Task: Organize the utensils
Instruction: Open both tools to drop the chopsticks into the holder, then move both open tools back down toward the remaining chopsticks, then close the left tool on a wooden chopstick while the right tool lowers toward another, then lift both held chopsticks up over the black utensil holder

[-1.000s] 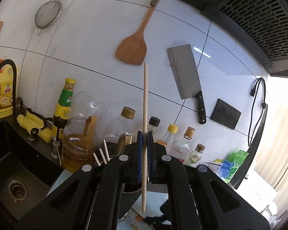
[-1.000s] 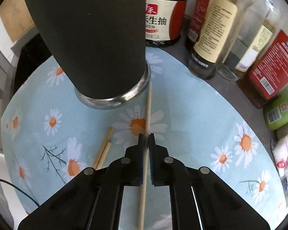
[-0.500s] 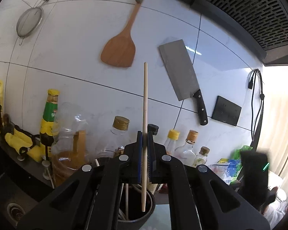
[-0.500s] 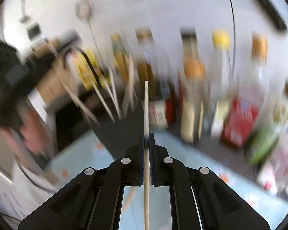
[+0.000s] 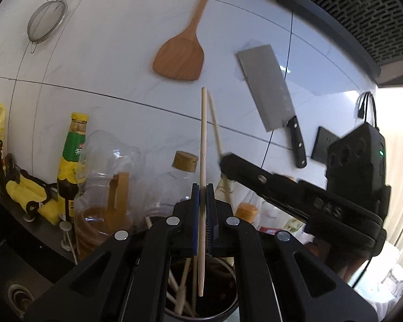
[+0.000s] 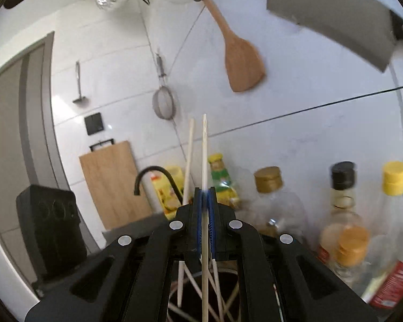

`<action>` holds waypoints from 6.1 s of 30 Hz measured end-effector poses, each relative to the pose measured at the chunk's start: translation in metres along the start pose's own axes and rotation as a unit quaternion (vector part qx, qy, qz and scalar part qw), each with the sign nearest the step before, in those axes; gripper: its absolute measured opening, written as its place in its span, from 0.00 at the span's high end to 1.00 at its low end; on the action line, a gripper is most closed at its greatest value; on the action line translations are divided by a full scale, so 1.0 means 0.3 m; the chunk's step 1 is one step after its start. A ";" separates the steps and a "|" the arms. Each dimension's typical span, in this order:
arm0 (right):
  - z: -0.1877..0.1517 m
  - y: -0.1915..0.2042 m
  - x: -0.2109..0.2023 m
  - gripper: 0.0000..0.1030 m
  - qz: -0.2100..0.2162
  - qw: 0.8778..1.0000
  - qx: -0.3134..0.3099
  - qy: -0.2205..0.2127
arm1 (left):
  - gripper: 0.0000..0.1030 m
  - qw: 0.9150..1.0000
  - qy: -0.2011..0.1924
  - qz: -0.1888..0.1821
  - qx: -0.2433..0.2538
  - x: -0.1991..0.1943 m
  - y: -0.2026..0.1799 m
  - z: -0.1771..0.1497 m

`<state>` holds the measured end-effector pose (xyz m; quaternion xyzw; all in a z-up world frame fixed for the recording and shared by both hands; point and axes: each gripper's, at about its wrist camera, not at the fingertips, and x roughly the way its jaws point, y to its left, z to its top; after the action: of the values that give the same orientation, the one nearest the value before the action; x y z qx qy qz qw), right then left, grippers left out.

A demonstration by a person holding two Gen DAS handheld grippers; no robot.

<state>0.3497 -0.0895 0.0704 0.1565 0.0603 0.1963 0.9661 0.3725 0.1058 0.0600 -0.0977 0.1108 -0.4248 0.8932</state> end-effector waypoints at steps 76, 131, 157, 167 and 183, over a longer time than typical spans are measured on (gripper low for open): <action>-0.756 0.029 -0.331 0.13 -0.121 0.910 -0.069 0.390 | 0.06 0.910 0.337 0.241 -0.033 -0.179 -0.134 -0.566; -0.613 -0.188 -0.469 0.95 -0.169 0.884 -0.027 0.435 | 0.95 0.867 0.460 0.189 0.032 -0.107 -0.288 -0.653; -0.195 -0.058 -0.374 0.95 -0.110 0.952 -0.007 0.284 | 0.95 0.903 0.355 0.236 0.061 -0.321 -0.152 -0.209; -0.084 0.020 -0.263 0.95 -0.112 0.970 -0.014 0.215 | 0.95 0.920 0.302 0.215 0.125 -0.314 -0.118 0.007; 0.038 0.018 -0.207 0.95 -0.076 0.993 0.013 0.093 | 0.95 0.988 0.132 0.012 0.079 -0.119 -0.088 0.249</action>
<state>0.2929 -0.1127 0.0864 0.1448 0.1644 0.1354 0.9663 0.3520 0.1232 0.1426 0.0313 0.1957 -0.4303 0.8807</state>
